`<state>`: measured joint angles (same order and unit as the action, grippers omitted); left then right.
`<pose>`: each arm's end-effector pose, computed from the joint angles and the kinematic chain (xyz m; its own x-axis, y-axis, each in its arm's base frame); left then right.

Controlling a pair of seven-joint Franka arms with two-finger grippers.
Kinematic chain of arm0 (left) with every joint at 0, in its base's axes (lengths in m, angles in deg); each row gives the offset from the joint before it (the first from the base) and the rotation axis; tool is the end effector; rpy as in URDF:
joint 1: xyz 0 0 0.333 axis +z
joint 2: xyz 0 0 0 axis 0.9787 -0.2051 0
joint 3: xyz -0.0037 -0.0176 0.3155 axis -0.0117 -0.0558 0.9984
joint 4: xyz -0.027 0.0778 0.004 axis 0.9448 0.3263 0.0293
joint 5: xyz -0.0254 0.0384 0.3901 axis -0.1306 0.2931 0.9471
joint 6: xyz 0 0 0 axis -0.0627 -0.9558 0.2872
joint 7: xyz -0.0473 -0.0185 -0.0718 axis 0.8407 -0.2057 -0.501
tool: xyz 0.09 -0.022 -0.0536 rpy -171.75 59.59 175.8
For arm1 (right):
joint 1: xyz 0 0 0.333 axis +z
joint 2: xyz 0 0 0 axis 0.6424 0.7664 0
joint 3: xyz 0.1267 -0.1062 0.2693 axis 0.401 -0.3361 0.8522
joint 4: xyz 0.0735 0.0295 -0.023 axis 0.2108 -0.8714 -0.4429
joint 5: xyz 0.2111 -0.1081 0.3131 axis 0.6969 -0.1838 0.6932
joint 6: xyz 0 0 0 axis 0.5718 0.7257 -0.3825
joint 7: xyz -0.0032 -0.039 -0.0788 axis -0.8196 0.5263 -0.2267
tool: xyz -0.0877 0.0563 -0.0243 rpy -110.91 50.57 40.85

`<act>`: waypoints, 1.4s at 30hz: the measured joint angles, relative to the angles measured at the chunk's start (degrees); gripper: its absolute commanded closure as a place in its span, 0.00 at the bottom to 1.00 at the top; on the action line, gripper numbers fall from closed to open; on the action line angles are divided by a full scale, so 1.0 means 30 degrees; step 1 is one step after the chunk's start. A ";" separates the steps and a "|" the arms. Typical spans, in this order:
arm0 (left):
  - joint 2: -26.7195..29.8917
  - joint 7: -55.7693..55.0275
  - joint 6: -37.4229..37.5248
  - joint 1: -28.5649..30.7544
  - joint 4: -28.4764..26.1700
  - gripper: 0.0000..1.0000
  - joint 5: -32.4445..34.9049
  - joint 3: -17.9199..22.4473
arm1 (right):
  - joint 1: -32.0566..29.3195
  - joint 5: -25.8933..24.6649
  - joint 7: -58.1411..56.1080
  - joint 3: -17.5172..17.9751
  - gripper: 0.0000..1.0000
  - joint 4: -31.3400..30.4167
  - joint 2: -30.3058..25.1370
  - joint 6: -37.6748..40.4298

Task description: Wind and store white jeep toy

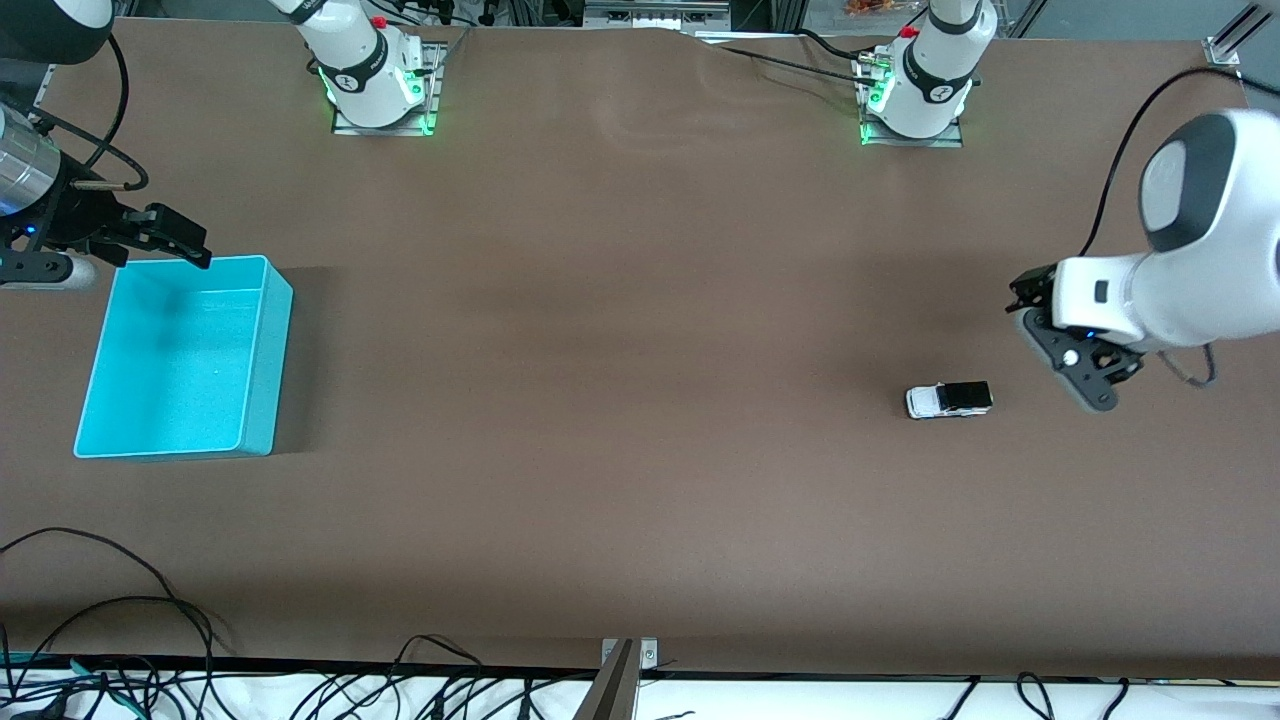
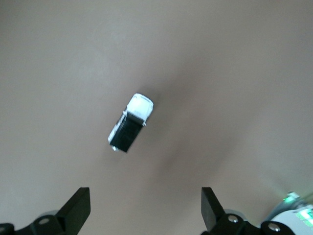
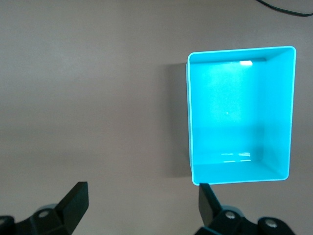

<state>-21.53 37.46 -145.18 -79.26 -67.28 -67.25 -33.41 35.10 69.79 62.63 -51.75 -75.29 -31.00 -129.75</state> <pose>0.6323 -0.0339 0.4515 0.5479 -0.8259 -0.1332 -0.8120 -0.5633 0.1525 0.5613 0.0113 0.5730 0.9995 -0.0131 -0.0304 -0.0130 -0.9999 0.0032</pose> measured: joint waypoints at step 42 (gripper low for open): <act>-0.2574 0.8979 -1.2819 0.0136 -0.7478 0.00 0.1847 -0.0179 | 0.0005 0.0004 0.0000 0.0002 0.00 0.0000 0.0000 0.0000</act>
<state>-29.25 64.39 -183.63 -78.85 -89.72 -61.71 -33.94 35.11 69.80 62.63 -51.74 -75.29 -31.00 -129.75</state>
